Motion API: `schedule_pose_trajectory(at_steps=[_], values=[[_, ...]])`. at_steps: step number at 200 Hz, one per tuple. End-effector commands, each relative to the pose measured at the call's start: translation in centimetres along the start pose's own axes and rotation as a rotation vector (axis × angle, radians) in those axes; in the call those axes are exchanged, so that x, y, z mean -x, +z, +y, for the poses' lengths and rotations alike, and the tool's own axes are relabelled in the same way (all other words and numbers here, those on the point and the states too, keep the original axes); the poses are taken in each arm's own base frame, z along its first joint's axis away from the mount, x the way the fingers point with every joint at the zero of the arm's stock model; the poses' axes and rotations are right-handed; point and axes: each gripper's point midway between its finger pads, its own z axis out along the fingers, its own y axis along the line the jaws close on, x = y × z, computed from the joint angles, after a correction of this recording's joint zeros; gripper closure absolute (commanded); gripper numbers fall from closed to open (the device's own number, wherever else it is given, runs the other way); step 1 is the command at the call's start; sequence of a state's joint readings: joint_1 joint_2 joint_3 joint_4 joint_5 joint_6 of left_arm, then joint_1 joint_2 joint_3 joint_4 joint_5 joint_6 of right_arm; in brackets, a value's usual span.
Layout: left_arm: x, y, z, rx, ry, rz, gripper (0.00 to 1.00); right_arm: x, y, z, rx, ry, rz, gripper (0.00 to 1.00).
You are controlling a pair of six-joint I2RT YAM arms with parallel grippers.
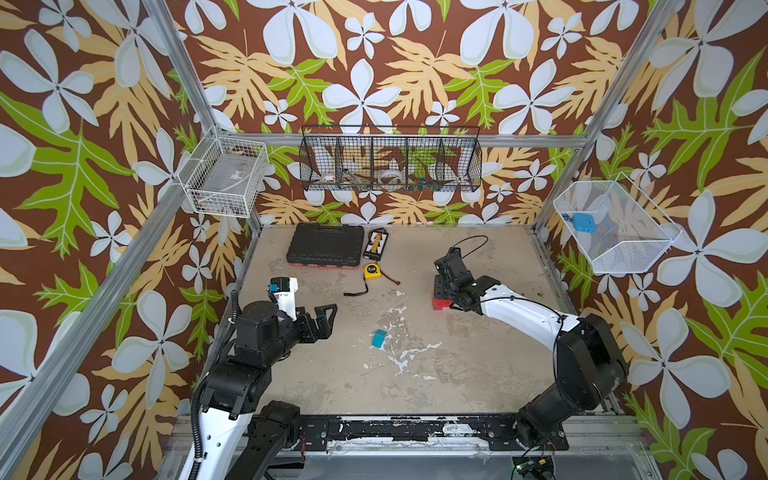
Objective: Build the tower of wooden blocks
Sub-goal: 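Lower the yellow block onto the yellow-green cubes atop the tower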
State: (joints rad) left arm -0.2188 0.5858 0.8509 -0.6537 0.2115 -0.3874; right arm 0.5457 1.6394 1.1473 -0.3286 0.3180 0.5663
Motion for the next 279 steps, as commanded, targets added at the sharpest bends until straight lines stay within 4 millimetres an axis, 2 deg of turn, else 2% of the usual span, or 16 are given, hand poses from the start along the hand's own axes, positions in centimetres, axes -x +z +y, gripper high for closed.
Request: schedule_pose_trajectory(at_steps=[1,41,134,279], values=[[0.1,0.2,-0.1,-0.006,0.016,0.000,0.00,0.5,0.4,0.3,0.003,-0.020,-0.006,0.78],[0.1,0.3,-0.1,-0.006,0.016,0.001,0.00,0.1,1.3,-0.1,-0.030,-0.032,0.008,0.75],[0.2,0.1,-0.2,-0.009,0.017,-0.003,0.00,0.1,0.9,-1.4,-0.077,-0.033,-0.003,0.71],[0.2,0.1,-0.2,-0.010,0.017,-0.004,0.00,0.0,1.6,-0.9,-0.059,-0.027,0.015,0.61]])
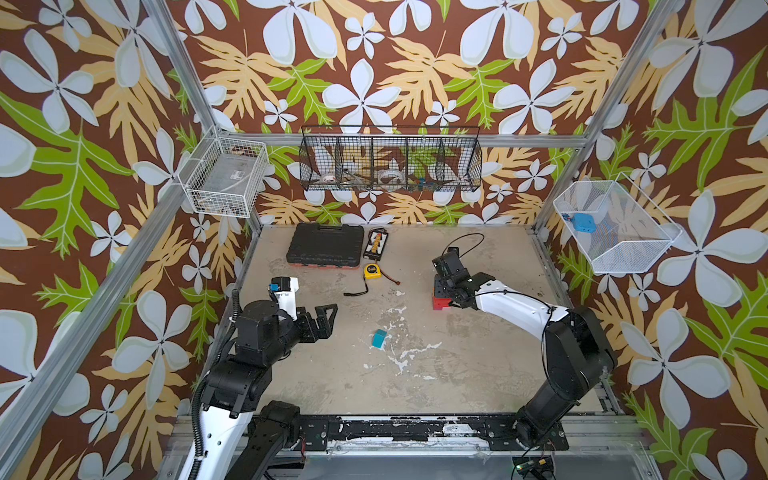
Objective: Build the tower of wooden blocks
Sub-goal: 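Lower the yellow block onto the yellow-green cubes atop the tower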
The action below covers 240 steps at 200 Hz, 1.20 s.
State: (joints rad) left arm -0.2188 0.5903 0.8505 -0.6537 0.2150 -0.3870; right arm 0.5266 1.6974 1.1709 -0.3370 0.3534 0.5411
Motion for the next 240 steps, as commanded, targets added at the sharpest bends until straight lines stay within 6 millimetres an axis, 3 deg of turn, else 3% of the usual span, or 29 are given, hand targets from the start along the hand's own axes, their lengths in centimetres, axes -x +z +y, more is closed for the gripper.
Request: schedule_pose_trajectory(at_steps=[1,208,240], values=[[0.24,0.02,-0.16,-0.008,0.018,-0.009,0.00,0.14,-0.05,0.14,0.004,0.000,-0.003,0.61],[0.28,-0.11,-0.24,-0.011,0.020,-0.014,0.00,-0.41,-0.78,0.68,0.064,0.025,0.012,0.58],[0.28,-0.10,-0.23,-0.011,0.019,-0.014,0.00,-0.52,-0.31,0.71,0.051,0.018,0.021,0.49]])
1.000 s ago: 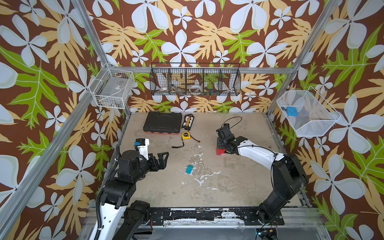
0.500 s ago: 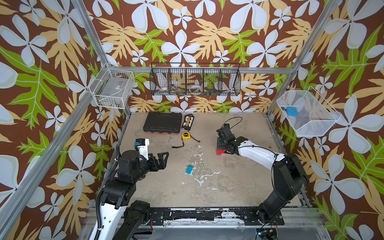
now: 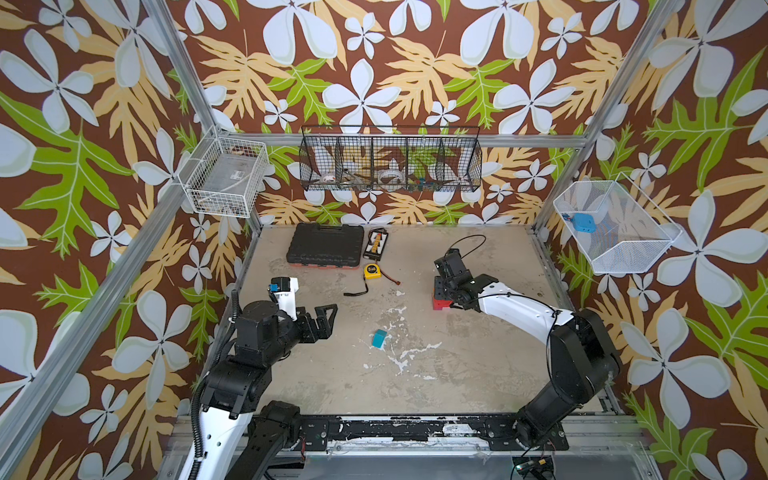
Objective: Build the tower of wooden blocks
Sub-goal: 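Lower the yellow block onto the yellow-green cubes atop the tower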
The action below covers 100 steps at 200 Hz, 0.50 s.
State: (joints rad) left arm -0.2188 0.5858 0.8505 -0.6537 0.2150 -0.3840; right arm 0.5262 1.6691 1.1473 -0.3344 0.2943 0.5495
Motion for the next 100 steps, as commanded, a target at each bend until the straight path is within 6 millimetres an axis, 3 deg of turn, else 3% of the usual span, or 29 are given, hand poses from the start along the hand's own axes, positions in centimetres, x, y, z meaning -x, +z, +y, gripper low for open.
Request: schedule_pose_trajectory(at_steps=[1,46,100], values=[[0.24,0.01,-0.15,-0.008,0.015,-0.010,0.00,0.10,0.25,0.14,-0.004,0.007,0.000,0.49],[0.25,0.00,-0.21,-0.010,0.015,-0.010,0.00,0.19,0.34,-0.22,-0.029,0.005,-0.003,0.40],[0.26,0.00,-0.20,-0.010,0.016,-0.011,0.00,0.26,0.01,-0.61,-0.042,0.006,-0.010,0.39]])
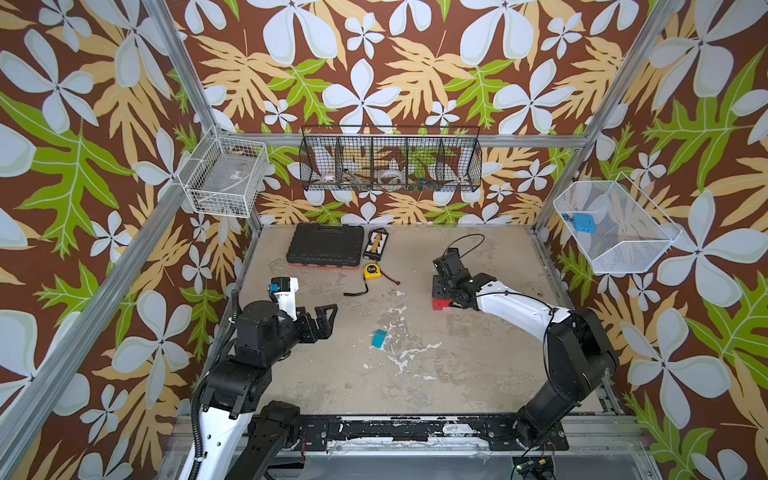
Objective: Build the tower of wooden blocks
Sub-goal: 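Lower the yellow block onto the yellow-green cubes atop the tower, then open the right gripper and raise it away from the tower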
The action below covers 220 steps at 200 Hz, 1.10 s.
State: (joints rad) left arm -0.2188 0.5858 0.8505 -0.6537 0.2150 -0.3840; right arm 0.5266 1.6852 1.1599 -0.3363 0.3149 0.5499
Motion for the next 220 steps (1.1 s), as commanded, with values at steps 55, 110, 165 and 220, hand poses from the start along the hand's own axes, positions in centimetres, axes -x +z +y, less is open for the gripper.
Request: schedule_pose_trajectory(at_steps=[55,110,165,220], values=[[0.3,0.0,-0.2,-0.011,0.016,-0.011,0.00,0.1,-0.3,-0.5,-0.022,0.007,-0.009,0.33],[0.3,0.0,-0.2,-0.011,0.016,-0.012,0.00,0.0,0.0,-0.3,-0.017,-0.001,-0.005,0.26],[0.3,0.0,-0.3,-0.012,0.016,-0.011,0.00,0.0,0.1,-0.2,-0.006,-0.009,-0.013,0.17],[0.3,-0.1,-0.3,-0.014,0.016,-0.012,0.00,-0.3,1.0,0.2,-0.004,-0.026,-0.001,0.22]])
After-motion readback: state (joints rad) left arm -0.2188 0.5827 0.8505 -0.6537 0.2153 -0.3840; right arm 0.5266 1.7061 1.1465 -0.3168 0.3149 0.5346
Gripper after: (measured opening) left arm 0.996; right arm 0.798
